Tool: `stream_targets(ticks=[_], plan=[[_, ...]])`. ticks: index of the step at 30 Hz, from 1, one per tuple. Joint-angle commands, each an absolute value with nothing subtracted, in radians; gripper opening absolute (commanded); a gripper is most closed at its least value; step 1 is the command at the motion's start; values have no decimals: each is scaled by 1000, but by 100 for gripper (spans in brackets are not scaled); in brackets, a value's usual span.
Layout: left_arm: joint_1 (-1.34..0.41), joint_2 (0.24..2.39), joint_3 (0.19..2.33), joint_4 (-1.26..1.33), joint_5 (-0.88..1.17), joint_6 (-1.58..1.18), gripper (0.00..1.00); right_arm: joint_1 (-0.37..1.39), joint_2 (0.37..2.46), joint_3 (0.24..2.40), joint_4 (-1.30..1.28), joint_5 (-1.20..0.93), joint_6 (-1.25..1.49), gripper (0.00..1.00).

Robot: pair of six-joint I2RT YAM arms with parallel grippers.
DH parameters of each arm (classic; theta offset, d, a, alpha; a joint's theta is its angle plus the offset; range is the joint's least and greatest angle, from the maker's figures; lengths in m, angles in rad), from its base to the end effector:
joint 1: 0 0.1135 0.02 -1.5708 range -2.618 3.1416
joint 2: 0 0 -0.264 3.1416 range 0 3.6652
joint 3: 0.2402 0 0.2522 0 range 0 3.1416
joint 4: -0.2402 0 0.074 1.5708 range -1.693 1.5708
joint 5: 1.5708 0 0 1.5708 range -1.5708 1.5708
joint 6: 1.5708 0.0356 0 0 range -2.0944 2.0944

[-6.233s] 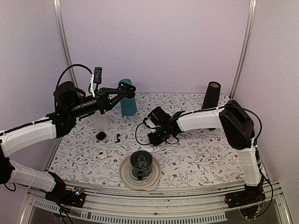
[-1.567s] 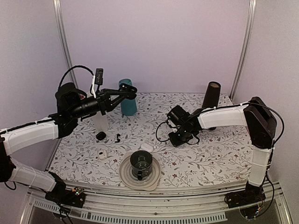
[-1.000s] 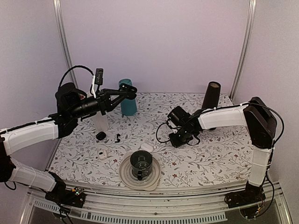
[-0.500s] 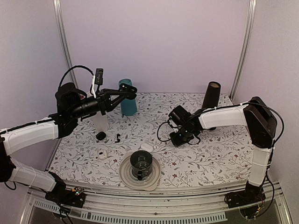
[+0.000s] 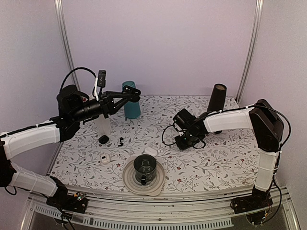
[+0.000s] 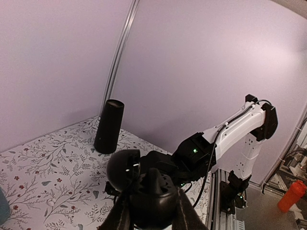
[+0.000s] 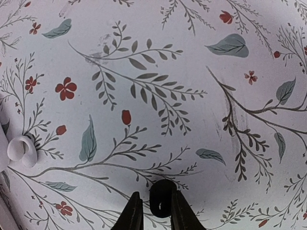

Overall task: Insert the wireless bluetooth earbuds into the charging case
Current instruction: Adjust the right earbud at the center of the board, then pick up the right earbud from the center of the board.

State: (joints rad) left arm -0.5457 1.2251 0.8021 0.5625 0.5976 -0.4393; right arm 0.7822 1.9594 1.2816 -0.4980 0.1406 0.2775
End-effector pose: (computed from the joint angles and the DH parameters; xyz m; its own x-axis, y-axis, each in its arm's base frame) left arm 0.2298 -0.1629 0.3304 -0.2775 -0.2428 -0.9295 0.8699 0.3471 -0.3504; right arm 0.2805 0.2717 0.1501 -0.8104 -0.4228 -0.4055 -0.4550 0.8903 -0.0190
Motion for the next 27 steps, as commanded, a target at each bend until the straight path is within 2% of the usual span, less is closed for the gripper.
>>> stream_targets(ticks=[1,4,8,11,19,27], plan=[[-534,1223,808,573,606,-439,0,778,1988,1273,-508,154,288,20],[-534,1219,807,573,605,-439,0,777,1987,1273,-508,159,289,20],[-534,1219,805,572,604,-439,0,777,1986,1276,-505,165,291,9],[-534,1218,805,569,604,-436,0,775,1982,1281,-506,171,294,5],[-533,1227,801,560,605,-426,0,752,1915,1273,-497,169,282,3],[-532,1278,819,545,659,-401,0,729,1766,1248,-434,11,206,3]])
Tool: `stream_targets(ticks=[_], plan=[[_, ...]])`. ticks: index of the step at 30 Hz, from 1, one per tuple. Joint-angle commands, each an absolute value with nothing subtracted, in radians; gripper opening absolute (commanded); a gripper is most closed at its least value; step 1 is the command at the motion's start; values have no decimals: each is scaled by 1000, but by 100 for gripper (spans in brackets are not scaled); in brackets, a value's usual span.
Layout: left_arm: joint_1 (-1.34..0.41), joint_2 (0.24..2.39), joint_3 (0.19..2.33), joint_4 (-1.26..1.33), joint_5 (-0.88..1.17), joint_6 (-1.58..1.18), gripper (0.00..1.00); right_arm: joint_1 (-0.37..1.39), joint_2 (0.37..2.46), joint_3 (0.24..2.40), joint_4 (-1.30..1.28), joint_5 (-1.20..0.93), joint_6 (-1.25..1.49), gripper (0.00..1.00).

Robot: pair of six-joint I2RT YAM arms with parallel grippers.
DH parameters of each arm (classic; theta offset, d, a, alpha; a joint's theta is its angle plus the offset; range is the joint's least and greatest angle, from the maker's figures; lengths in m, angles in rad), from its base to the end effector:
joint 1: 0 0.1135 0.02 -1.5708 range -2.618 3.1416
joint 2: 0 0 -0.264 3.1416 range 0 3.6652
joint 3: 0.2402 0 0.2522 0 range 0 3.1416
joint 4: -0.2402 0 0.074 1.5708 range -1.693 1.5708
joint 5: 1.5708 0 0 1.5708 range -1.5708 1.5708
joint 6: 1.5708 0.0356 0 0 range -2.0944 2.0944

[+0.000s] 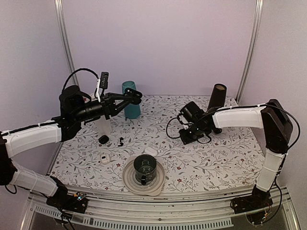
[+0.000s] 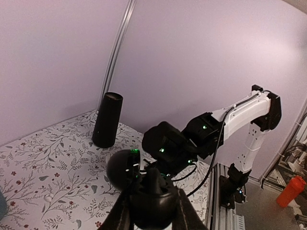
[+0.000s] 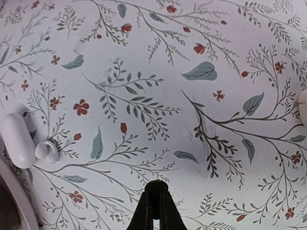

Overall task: Insert the wireless bluetooth earbuds into the charging case
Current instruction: Pick up the right earbud from the center of the board.

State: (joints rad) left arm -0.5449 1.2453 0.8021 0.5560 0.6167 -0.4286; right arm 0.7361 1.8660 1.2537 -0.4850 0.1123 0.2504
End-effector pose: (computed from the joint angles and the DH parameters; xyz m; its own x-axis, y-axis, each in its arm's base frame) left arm 0.2330 -0.1653 0.3244 -0.2924 -0.2192 -0.9308 0.8716 0.3394 -0.3537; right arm 0.2855 0.2533 0.1770 -0.7949 -0.3879 -0.4665 -0.4462 0.8948 0.0164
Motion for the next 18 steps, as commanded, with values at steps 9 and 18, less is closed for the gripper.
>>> stream_targets(ticks=[9,18], plan=[[-530,1340,871,486,776,-344,0,729,1599,1228,-365,-166,141,3],[-531,1409,899,496,906,-341,0,739,1425,1216,-302,-384,75,3]])
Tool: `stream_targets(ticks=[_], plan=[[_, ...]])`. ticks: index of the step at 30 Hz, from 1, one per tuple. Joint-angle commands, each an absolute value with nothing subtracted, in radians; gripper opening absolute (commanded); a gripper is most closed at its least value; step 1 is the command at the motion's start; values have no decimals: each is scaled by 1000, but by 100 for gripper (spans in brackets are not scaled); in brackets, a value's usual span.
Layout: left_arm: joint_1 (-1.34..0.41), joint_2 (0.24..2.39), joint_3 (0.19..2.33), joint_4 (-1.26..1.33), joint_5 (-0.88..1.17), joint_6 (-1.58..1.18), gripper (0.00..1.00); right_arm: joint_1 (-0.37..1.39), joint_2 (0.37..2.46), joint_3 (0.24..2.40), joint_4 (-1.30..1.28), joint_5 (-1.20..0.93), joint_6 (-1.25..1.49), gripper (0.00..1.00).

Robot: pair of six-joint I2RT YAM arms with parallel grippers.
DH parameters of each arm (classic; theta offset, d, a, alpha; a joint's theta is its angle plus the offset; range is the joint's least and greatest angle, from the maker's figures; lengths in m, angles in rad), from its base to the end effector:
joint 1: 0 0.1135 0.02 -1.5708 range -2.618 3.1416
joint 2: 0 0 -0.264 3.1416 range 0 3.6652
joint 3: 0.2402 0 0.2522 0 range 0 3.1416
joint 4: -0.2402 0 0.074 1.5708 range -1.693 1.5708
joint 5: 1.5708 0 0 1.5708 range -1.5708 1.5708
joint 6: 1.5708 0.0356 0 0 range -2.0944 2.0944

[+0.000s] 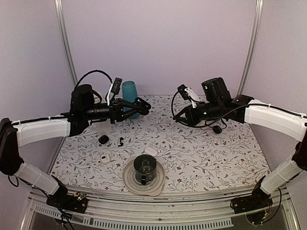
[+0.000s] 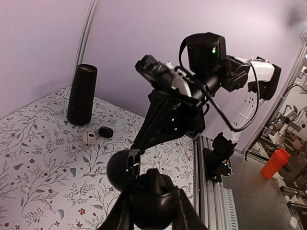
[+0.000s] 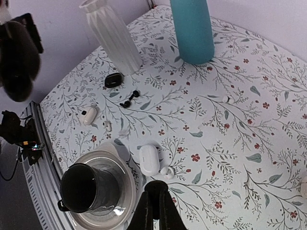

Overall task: Insert the wireless bluetooth earbuds into the charging case
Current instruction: Pick up the right earbud from the center of the board, then insert the right earbud into the right side groove of the charging case.

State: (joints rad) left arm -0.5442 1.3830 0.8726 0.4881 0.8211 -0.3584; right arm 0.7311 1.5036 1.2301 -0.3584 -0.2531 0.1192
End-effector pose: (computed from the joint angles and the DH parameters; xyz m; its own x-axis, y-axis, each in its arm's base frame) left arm 0.2534 -0.1838 0.3033 -0.3612 -0.0608 -0.9305 0.9099 0.1952 -0.3660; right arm 0.2485 0.2349 0.3044 -0.5314 -0.3219 -0.7836 -0.7389 0.6286 0.2428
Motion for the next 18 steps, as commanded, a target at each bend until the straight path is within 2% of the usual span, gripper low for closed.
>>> stream_targets(ticks=[1,8,18], plan=[[-532,1412,898,503,919,-343,0,745,1408,1216,-298,-397,67,3],[-550,1427,897,549,1003,-351,0,807,1341,1235,-257,-485,30,3],[-613,1457,931,570,1079,-347,0,871,1375,1310,-235,-550,14,3]])
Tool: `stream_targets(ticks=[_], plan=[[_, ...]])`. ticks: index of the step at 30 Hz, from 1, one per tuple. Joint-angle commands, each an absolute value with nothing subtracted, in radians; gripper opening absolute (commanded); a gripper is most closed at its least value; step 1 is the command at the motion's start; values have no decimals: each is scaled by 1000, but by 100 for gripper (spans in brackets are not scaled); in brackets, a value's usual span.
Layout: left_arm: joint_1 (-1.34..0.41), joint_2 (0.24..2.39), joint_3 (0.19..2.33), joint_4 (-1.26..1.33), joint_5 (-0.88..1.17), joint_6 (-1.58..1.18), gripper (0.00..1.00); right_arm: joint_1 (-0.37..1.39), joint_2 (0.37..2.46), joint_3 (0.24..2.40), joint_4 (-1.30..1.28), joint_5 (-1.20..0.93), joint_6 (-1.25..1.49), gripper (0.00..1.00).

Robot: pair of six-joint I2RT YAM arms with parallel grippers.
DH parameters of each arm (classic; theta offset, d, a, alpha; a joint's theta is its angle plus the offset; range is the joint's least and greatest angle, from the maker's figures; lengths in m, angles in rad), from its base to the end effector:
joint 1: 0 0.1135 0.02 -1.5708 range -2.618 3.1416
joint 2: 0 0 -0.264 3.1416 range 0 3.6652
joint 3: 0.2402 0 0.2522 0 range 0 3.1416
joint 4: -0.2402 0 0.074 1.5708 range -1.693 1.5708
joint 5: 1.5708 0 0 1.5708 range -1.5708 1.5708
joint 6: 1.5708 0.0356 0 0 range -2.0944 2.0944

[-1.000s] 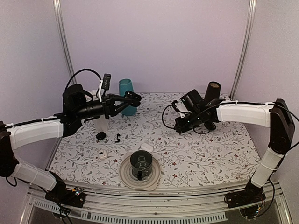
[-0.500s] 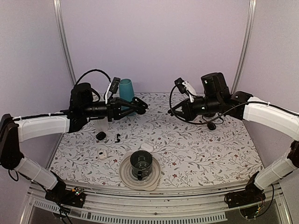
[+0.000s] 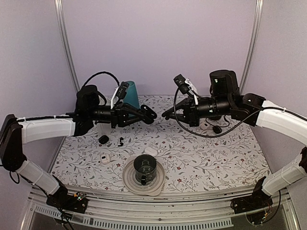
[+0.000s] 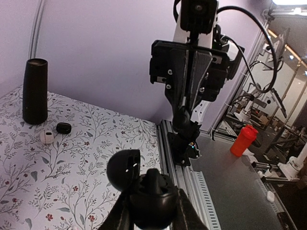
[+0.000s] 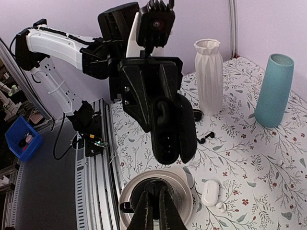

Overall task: Insert the wireless bluetooth earbuds into the charging case
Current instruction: Insert the right earbud into the right side groove of the charging case.

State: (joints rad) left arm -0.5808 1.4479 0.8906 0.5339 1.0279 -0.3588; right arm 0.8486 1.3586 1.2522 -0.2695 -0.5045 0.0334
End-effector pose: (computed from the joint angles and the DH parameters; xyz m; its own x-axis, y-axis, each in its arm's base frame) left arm 0.2505 -0.2009 0.2947 -0.3691 0.0253 -0.9290 0.9286 -0.0309 -0.3698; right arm 0.1934 0.2456 0.3666 -0.2744 -0.2672 -0.9237 -0.9454 0.2504 0.2084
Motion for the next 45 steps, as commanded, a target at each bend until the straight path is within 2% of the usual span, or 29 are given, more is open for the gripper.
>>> stream_targets(ticks=[1,33,45], plan=[[-619,1456,935,571,1080,-347,0,876,1379,1316,-235,-553,13,3],[-684,1449,997,570,1108,-369,0,946,1433,1358,-253,-465,-24,3],[-686,1423,964,689,1072,-439,0,962,1453,1365,-306,-376,-52,3]])
